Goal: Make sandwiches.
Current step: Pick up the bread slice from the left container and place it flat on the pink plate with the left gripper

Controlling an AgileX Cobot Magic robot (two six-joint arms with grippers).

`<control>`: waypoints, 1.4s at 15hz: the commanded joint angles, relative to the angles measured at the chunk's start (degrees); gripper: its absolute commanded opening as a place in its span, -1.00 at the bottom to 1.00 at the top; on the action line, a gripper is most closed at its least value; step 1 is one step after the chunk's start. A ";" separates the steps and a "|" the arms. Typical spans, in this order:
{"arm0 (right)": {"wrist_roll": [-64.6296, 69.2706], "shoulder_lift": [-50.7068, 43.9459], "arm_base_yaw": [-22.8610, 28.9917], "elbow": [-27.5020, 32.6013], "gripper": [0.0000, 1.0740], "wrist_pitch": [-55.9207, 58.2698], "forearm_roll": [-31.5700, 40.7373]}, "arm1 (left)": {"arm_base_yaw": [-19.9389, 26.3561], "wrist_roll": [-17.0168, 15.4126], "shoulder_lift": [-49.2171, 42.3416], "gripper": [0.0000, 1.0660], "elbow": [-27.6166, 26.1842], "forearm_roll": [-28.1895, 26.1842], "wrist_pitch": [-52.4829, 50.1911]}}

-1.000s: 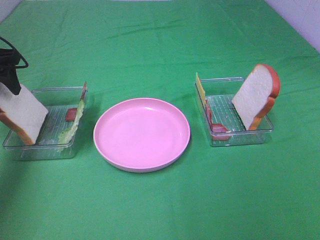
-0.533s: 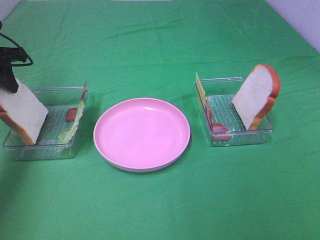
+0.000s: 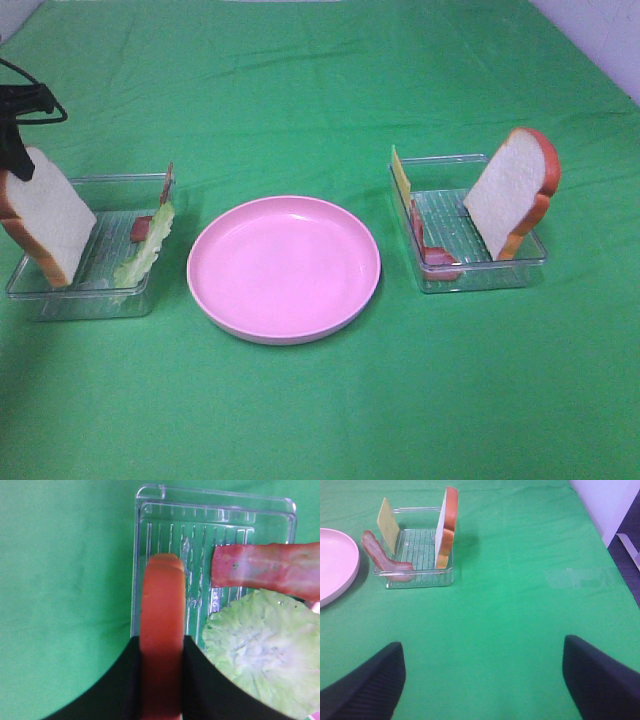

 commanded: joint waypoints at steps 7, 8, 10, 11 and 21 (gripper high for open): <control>-0.92 -0.63 -0.17 0.23 0.50 -0.63 -0.06 | -0.11 2.58 -19.31 -1.00 -0.34 -17.65 0.17; -0.92 -0.63 -0.17 0.23 0.50 -0.63 -0.06 | -0.34 6.25 -19.08 -1.00 -0.23 -23.61 0.17; -0.92 -0.63 -0.17 0.23 0.50 -0.63 -0.06 | -3.44 14.44 -17.30 -1.00 -0.17 -33.17 -0.34; -0.92 -0.63 -0.17 0.23 0.50 -0.63 -0.06 | -5.73 17.70 -15.76 -1.00 -0.17 -36.50 -0.46; -0.92 -0.63 -0.17 0.23 0.50 -0.63 -0.06 | -22.63 20.57 5.04 -1.00 -0.17 -41.08 -9.85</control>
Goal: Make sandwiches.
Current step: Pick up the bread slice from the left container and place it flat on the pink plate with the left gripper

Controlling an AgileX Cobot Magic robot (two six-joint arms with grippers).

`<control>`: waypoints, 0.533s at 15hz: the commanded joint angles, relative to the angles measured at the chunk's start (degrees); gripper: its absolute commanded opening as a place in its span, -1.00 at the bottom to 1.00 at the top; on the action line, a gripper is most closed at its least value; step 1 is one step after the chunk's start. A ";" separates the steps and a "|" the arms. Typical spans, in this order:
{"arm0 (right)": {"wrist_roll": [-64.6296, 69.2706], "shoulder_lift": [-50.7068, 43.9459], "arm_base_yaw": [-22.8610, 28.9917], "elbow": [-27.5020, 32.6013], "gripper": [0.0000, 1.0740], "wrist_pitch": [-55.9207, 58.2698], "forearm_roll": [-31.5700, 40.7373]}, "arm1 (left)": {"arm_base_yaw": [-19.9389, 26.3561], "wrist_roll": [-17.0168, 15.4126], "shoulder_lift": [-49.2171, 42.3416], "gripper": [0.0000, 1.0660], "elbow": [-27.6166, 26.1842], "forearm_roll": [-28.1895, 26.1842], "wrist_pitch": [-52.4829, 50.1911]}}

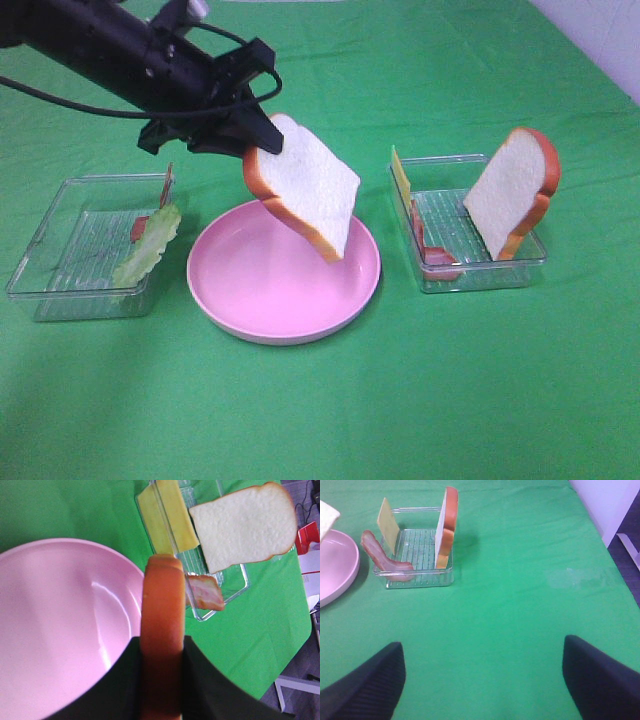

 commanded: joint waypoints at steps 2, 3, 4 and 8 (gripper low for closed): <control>-0.92 -0.63 -0.17 0.23 0.50 -0.63 -0.06 | -0.97 -1.38 4.01 -1.00 -0.17 -1.66 -1.32; -0.92 -0.63 -0.17 0.23 0.50 -0.63 -0.06 | -0.97 -1.43 4.81 -1.00 -0.17 -1.66 -1.26; -0.92 -0.63 -0.17 0.23 0.50 -0.63 -0.06 | -0.97 -2.64 5.50 -0.99 -0.17 -1.66 -1.15; -0.92 -0.63 -0.17 0.23 0.50 -0.63 -0.06 | -0.97 -3.95 6.07 -0.33 -0.17 -1.15 -0.80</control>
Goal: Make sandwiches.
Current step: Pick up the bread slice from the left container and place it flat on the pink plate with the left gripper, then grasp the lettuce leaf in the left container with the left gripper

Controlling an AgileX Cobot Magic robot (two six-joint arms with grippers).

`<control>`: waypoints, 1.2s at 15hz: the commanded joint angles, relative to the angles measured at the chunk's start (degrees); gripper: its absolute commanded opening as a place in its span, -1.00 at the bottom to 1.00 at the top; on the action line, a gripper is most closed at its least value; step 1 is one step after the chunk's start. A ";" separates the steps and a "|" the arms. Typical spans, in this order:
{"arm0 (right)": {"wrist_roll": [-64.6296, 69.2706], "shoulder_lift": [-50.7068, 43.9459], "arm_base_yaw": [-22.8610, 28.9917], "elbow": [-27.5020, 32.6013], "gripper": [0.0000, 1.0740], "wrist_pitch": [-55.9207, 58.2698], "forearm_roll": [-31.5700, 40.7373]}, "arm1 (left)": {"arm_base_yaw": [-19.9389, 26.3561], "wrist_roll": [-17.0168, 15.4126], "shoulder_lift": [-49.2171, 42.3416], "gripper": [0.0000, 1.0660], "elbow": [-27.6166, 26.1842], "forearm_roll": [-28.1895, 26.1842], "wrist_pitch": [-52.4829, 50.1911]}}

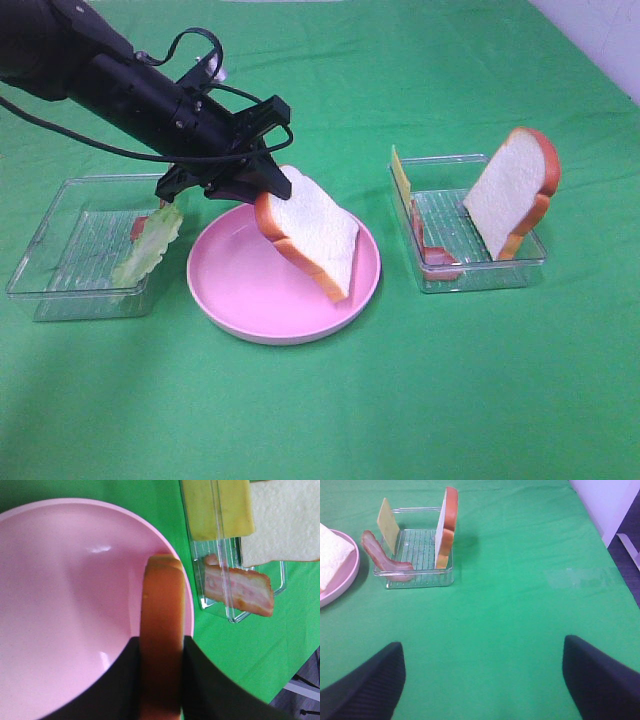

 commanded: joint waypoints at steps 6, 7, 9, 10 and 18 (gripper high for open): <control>-0.92 -0.63 -0.17 0.23 0.50 -0.63 -0.06 | -0.34 1.20 0.00 0.41 -2.98 6.02 5.73; -0.92 -0.63 -0.17 0.23 0.50 -0.63 -0.06 | -0.34 1.20 0.00 0.41 -4.87 9.00 7.28; -0.92 -0.63 -0.17 0.23 0.50 -0.63 -0.06 | -0.34 -1.49 0.00 0.41 -8.31 14.73 9.68; -0.92 -0.63 -0.17 0.23 0.50 -0.63 -0.06 | -0.34 -5.04 0.00 0.41 -10.54 19.19 11.69; -0.92 -0.63 -0.17 0.23 0.50 -0.63 -0.06 | -0.34 -22.29 -2.12 0.40 -23.95 45.72 31.97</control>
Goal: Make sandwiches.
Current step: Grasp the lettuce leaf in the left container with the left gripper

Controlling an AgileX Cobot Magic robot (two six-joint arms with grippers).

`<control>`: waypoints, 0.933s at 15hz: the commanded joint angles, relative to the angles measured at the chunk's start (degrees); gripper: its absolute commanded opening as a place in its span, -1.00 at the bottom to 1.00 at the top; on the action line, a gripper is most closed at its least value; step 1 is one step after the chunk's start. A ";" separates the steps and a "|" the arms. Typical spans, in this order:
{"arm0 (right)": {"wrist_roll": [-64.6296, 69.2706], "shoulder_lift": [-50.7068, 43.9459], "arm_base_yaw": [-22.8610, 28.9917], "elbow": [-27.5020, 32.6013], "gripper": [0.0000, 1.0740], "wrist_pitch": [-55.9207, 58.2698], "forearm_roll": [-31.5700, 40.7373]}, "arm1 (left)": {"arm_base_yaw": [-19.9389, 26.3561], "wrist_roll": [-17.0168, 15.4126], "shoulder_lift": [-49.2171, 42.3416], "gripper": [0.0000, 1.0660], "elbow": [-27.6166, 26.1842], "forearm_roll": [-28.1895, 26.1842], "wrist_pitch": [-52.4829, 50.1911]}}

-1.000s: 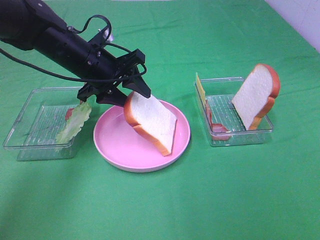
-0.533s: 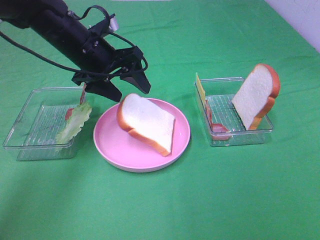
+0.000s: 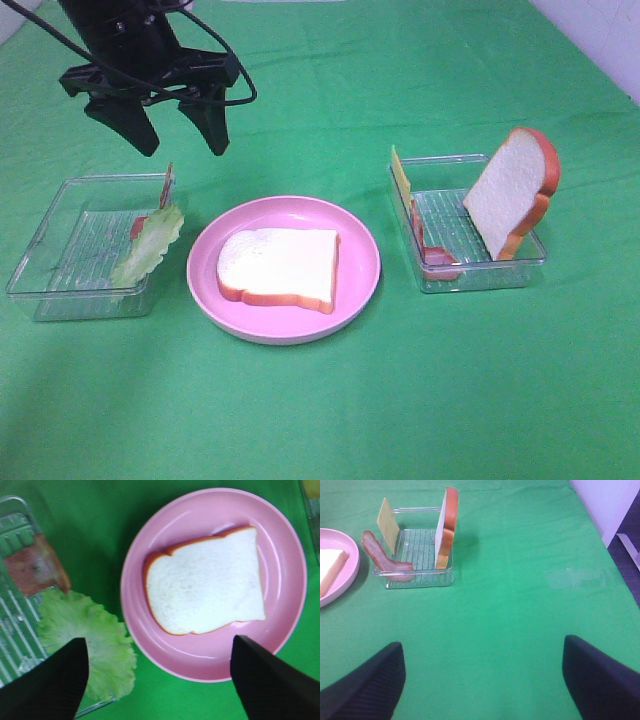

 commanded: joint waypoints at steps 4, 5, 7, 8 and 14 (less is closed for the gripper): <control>-0.92 -0.63 -0.17 0.23 0.50 -0.63 -0.06 | -0.34 -4.35 -8.25 0.40 10.66 9.17 4.81; -0.92 -0.63 -0.17 0.23 0.50 -0.63 -0.06 | -0.34 -5.10 -8.71 0.40 12.32 9.57 4.81; -0.92 -0.63 -0.17 0.23 0.50 -0.63 -0.06 | -0.86 -6.82 -8.14 0.40 16.33 10.08 4.93; -0.92 -0.63 -0.17 0.23 0.50 -0.63 -0.06 | -1.78 -6.82 -7.10 0.40 16.50 10.71 4.93; -0.92 -0.63 -0.17 0.23 0.50 -0.63 -0.06 | -7.91 -11.29 -1.60 0.40 16.44 17.99 3.27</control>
